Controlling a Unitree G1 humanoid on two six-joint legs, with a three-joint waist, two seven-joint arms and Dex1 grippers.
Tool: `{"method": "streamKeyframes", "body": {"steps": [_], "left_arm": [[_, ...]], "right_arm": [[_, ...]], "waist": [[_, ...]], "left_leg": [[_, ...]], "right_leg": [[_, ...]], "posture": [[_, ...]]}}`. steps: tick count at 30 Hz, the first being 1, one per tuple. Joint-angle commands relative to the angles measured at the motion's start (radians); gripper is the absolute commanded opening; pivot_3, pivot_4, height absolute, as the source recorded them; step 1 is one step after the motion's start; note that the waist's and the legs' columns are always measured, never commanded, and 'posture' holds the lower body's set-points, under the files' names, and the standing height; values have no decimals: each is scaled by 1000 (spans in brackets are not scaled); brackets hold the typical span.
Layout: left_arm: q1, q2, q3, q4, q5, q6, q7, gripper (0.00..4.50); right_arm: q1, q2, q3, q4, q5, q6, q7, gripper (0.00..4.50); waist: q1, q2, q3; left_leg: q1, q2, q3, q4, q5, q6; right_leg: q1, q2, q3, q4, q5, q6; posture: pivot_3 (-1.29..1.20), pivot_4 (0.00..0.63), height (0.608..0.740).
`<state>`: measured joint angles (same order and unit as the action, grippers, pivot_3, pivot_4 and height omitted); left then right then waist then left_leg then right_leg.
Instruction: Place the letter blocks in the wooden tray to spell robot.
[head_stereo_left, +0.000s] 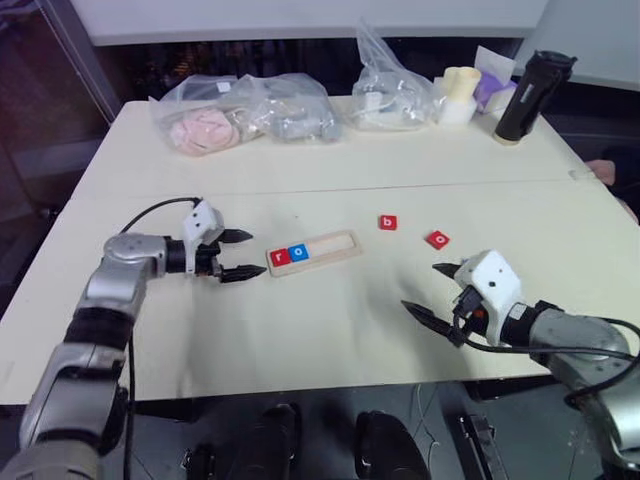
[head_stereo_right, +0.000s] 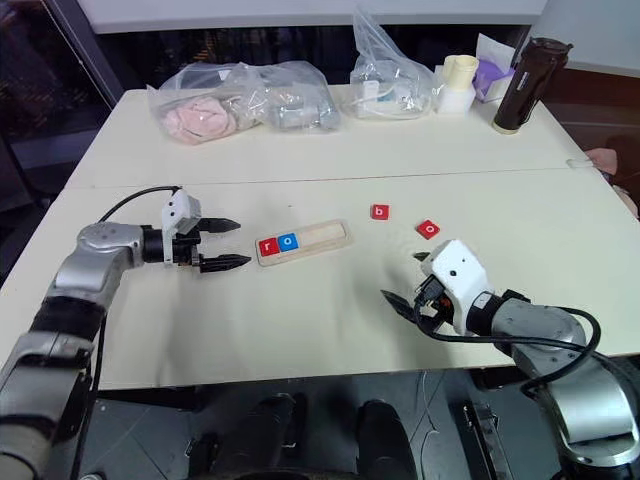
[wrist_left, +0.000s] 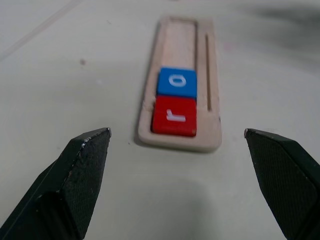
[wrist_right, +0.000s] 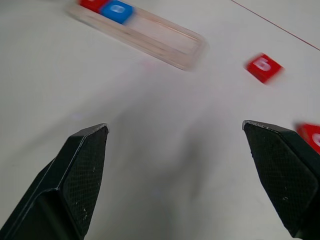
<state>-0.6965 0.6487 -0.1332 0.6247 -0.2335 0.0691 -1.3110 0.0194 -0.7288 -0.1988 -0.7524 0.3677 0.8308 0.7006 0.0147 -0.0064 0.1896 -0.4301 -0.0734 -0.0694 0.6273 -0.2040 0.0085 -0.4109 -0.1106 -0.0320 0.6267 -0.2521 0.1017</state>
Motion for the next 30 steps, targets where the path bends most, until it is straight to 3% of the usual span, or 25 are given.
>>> {"method": "streamKeyframes", "body": {"steps": [1, 12, 30], "left_arm": [[-88, -25, -23, 171, 55, -103, -88, 4500], [-230, -122, -23, 472, 162, -297, -66, 4500], [-224, -205, -30, 525, 242, -378, 17, 4500]], "right_arm": [[-18, -22, -26, -45, 35, 20, -6, 4422], [-17, -18, -37, -103, 80, 73, -76, 4422], [-43, -36, -33, -105, 93, 83, -142, 4422]], "waist": [[0, -1, 1], [3, -3, 1], [26, -3, 1]], "left_leg": [[0, 0, 0, 0, 0, 0], [-6, -1, 0, 5, 0, 1], [-6, -2, 0, 11, 0, 1]], "right_leg": [[0, -1, 0, 0, 1, 3], [-4, -1, -2, 3, 2, 5], [-1, -1, -2, 4, 5, 9]], "posture": [[0, 150, 725], [0, 150, 725], [0, 150, 725]]}}
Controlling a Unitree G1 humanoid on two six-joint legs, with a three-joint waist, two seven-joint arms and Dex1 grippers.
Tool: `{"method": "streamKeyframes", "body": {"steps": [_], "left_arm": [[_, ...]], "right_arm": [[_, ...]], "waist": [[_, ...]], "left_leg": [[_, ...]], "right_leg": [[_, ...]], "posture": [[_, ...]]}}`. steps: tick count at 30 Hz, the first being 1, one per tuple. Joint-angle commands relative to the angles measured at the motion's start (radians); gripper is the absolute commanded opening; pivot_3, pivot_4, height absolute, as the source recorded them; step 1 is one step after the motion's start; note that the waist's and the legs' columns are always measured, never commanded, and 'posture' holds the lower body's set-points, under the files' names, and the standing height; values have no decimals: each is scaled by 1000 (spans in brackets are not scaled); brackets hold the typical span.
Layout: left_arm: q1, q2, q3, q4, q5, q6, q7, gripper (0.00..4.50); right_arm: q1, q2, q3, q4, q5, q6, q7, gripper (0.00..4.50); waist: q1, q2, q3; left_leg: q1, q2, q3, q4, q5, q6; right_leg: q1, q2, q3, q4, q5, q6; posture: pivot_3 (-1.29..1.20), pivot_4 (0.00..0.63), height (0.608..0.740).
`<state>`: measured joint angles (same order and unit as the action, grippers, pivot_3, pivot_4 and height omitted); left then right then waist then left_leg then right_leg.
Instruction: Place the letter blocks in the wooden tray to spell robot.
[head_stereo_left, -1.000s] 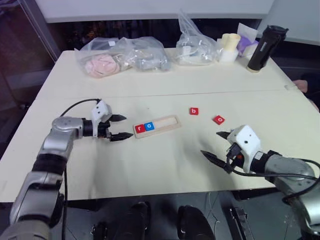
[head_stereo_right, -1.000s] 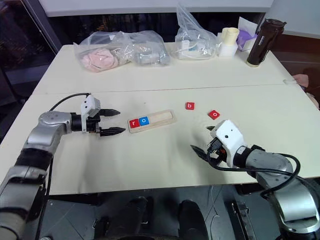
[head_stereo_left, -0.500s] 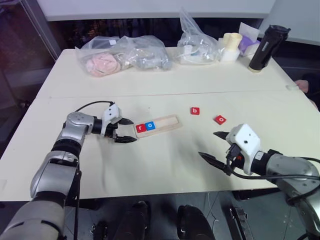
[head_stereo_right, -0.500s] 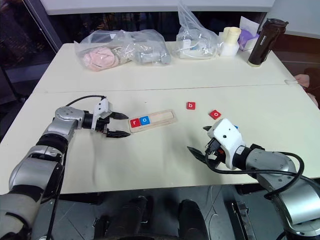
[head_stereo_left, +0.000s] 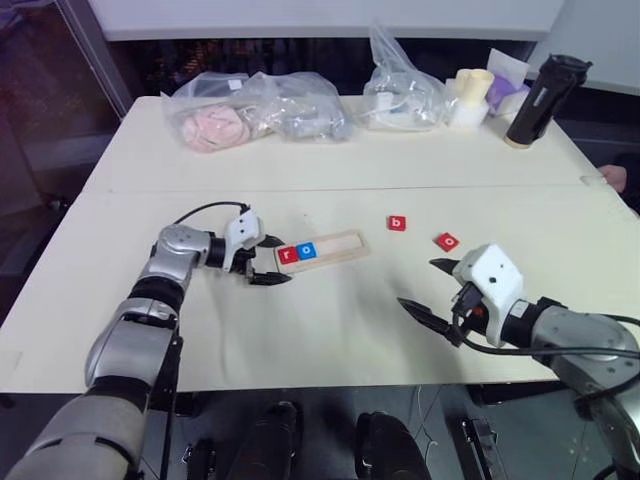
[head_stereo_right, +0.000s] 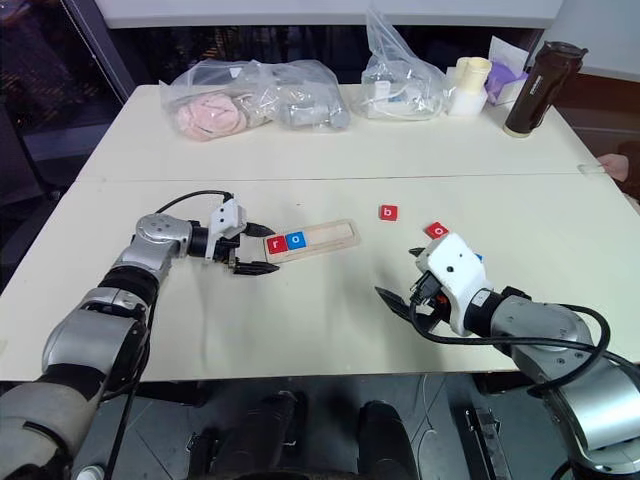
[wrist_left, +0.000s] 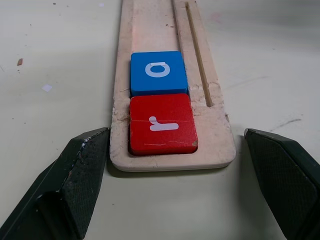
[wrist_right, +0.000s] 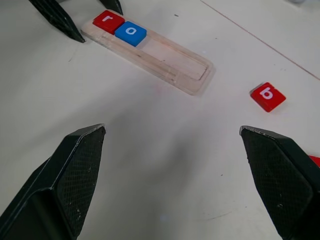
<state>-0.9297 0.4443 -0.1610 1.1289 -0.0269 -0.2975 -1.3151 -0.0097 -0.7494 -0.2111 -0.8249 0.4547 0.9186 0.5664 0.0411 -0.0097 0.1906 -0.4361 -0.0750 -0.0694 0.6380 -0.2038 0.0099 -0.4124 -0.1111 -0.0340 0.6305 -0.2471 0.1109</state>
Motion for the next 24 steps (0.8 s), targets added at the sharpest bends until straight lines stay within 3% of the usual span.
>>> {"method": "streamKeyframes", "body": {"steps": [1, 9, 12, 13, 24], "left_arm": [[10, 0, -5, 24, 40, -14, 25, 4500], [14, -7, -13, 43, 58, -21, 46, 4500], [20, -14, -16, 43, 64, -29, 52, 3195], [22, -17, -15, 41, 63, -30, 50, 3127], [95, -83, -47, -118, 35, -20, -82, 3129]], "right_arm": [[-15, -17, -21, -31, 9, -4, -8, 4422], [-23, -17, -7, -26, 7, -8, -23, 4422], [-29, -19, -2, -18, 3, -14, -25, 4500], [-31, -18, -2, -17, 5, -13, -26, 4500], [-48, -36, -2, 4, -5, -22, -18, 4500]], "waist": [[-1, 0, 0], [-1, 1, -1], [0, 1, -1], [-1, 1, -1], [1, 1, -2]], "left_leg": [[0, 0, 0, 0, 0, 0], [0, 0, 0, 5, 0, 0], [0, 0, -1, 7, -1, 1], [0, 0, -1, 7, -1, 1], [0, -1, 0, 8, -3, 4]], "right_leg": [[0, 0, 0, 0, 0, 0], [3, 0, 0, 0, 1, 0], [4, 0, 0, 0, 1, 0], [4, 0, 0, 0, 2, 0], [4, -1, 0, -2, 2, 1]], "posture": [[0, 150, 725], [0, 150, 725], [0, 150, 725], [0, 150, 725], [0, 150, 725]]}}
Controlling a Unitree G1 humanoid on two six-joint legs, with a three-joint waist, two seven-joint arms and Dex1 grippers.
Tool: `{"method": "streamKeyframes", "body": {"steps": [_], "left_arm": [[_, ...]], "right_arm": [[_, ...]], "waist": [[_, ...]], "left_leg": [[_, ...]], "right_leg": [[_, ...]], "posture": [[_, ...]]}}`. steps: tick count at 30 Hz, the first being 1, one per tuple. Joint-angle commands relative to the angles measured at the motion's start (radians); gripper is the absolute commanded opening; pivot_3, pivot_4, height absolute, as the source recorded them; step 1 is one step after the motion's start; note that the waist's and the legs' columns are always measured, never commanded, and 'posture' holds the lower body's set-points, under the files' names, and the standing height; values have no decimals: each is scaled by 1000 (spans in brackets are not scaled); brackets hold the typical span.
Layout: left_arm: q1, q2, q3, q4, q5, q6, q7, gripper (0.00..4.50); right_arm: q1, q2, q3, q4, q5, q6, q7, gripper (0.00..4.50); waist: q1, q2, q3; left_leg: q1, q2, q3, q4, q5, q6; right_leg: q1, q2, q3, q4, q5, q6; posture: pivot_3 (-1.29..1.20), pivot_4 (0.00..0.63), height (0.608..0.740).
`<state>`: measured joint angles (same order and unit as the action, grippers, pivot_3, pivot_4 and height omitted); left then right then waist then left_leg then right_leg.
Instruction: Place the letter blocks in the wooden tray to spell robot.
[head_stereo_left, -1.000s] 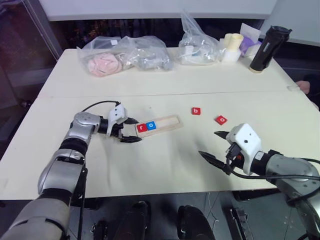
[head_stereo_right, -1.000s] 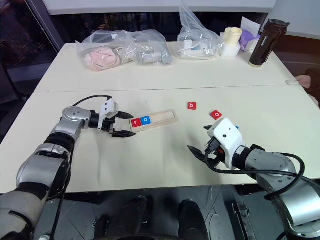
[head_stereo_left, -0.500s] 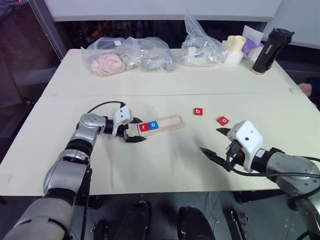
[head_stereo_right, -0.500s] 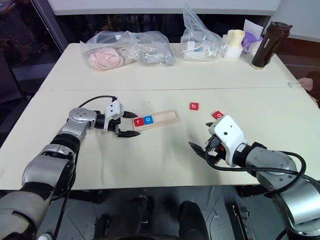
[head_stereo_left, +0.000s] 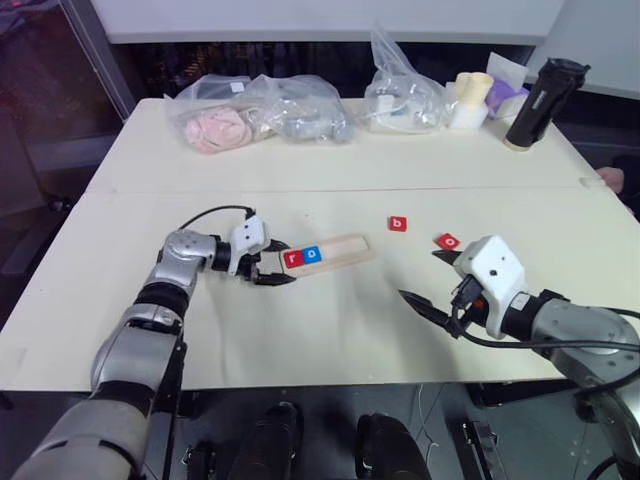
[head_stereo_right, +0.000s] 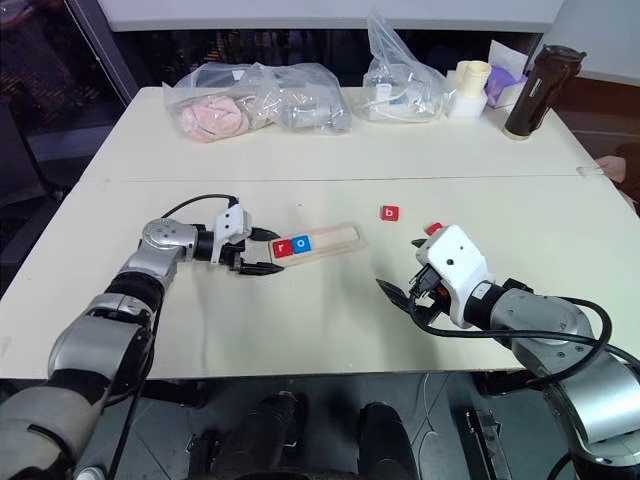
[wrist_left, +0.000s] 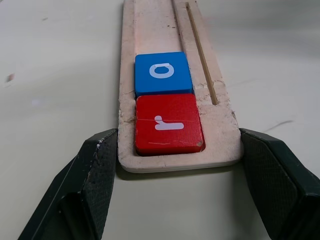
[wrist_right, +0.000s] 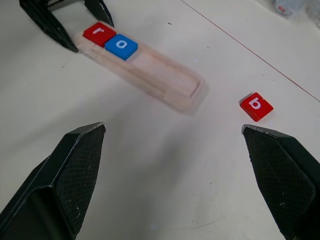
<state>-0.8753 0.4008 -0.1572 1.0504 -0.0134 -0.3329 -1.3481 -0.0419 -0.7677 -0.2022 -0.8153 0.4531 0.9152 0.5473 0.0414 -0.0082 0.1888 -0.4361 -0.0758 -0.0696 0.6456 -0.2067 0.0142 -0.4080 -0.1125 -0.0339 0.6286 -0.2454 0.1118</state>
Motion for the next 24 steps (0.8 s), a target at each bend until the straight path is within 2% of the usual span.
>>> {"method": "streamKeyframes", "body": {"steps": [1, 11, 18, 24], "left_arm": [[45, -51, -54, -53, 24, 22, -49, 3129], [78, -112, -106, -146, 45, 51, -71, 3129], [129, -96, -145, -290, 47, 67, -88, 3129], [163, -85, -165, -411, 66, 138, -31, 3129]], "right_arm": [[-16, -19, -12, -5, -4, -19, 2, 4500], [-7, -21, -9, -6, -15, -30, -5, 4500], [-3, -17, -2, -8, -23, -33, -9, 4500], [-8, -15, 12, -5, -25, -37, -11, 4500]], "waist": [[1, 0, 0], [2, 0, 0], [0, 0, 0], [0, 0, 0]], "left_leg": [[0, -1, 0, 0, 0, 1], [-1, -2, 0, 1, -1, 2], [-1, -2, 0, 1, -1, 2], [-1, -2, 0, 1, -1, 2]], "right_leg": [[0, 0, 0, 0, 0, 0], [0, -1, 0, 0, 0, 1], [0, -1, 0, 0, 0, 1], [0, -1, 0, 0, 0, 1]], "posture": [[0, 150, 725], [0, 150, 725], [0, 150, 725], [0, 150, 725]]}}
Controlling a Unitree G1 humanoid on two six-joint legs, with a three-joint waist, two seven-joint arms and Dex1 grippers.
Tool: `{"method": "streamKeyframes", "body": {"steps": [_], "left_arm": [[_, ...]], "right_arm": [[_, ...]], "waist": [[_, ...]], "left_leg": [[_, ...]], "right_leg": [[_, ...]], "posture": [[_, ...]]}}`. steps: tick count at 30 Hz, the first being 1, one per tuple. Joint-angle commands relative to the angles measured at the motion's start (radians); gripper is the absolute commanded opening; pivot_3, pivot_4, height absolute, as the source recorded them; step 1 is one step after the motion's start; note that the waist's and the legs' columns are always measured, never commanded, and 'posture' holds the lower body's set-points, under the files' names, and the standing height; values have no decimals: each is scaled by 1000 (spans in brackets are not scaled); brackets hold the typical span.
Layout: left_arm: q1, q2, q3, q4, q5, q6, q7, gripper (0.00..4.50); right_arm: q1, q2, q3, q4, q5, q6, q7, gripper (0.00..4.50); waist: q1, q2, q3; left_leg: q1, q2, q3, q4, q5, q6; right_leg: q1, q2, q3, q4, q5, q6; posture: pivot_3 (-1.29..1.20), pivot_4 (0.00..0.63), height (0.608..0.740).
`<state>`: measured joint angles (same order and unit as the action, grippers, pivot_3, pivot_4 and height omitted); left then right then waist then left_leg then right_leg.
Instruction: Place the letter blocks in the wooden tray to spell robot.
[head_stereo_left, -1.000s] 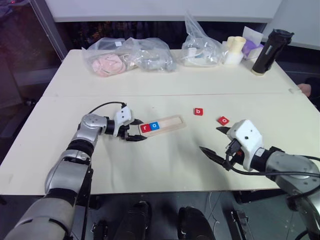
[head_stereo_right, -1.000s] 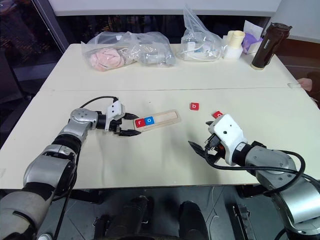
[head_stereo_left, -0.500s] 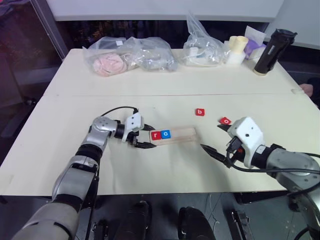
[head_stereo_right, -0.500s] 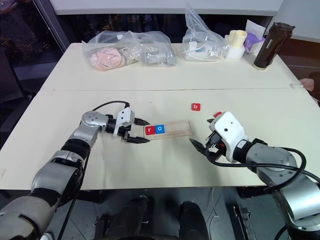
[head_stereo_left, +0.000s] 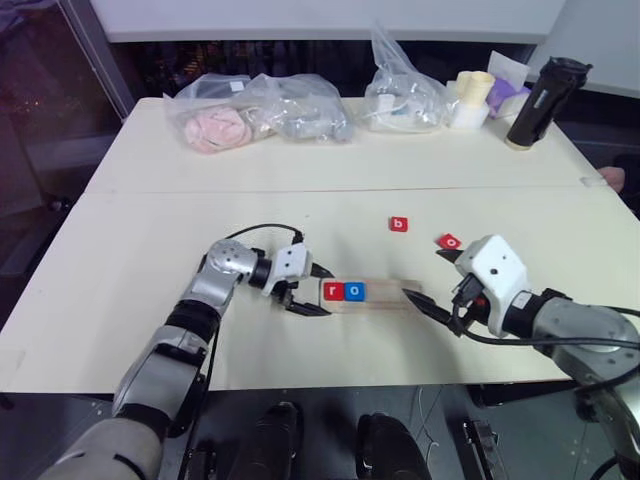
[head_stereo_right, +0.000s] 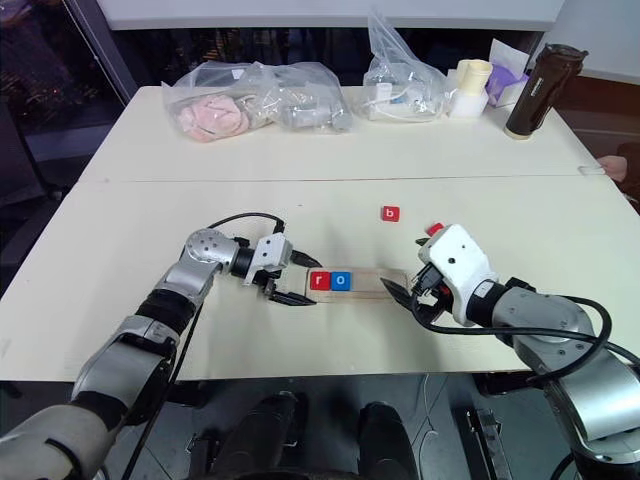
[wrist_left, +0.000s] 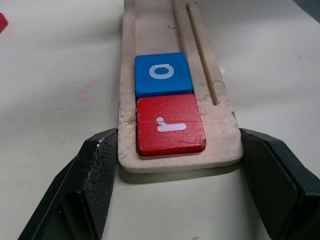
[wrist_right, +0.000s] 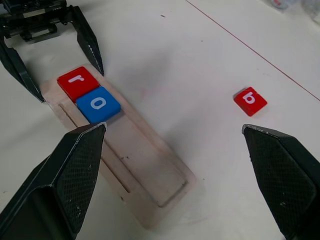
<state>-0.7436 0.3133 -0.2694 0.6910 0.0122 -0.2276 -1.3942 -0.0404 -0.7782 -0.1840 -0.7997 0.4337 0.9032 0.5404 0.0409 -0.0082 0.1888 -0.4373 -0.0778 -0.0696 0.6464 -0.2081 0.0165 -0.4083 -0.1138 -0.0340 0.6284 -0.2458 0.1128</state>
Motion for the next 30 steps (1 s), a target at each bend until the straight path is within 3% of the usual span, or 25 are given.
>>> {"method": "streamKeyframes", "body": {"steps": [1, 15, 30], "left_arm": [[38, 6, -57, -71, 41, 47, 20, 3129], [139, 46, -123, -331, 48, 263, 76, 3129], [193, 55, -154, -445, 52, 359, 170, 3129]], "right_arm": [[-9, -5, -4, -21, -6, -26, -4, 4500], [-5, -11, 11, -22, -13, -32, -3, 4500], [-6, -9, 17, -22, -13, -31, -3, 4500]], "waist": [[0, 0, 0], [0, 0, 0], [2, 1, 0]], "left_leg": [[0, 0, 0, 0, 0, 0], [0, 0, 0, 0, 0, 0], [0, 0, 0, 1, 0, 0]], "right_leg": [[0, 0, 0, 0, 0, 0], [0, 0, 1, 0, 0, 0], [0, -1, 1, 0, -2, -3]], "posture": [[0, 150, 725], [0, 150, 725], [0, 150, 725]]}}
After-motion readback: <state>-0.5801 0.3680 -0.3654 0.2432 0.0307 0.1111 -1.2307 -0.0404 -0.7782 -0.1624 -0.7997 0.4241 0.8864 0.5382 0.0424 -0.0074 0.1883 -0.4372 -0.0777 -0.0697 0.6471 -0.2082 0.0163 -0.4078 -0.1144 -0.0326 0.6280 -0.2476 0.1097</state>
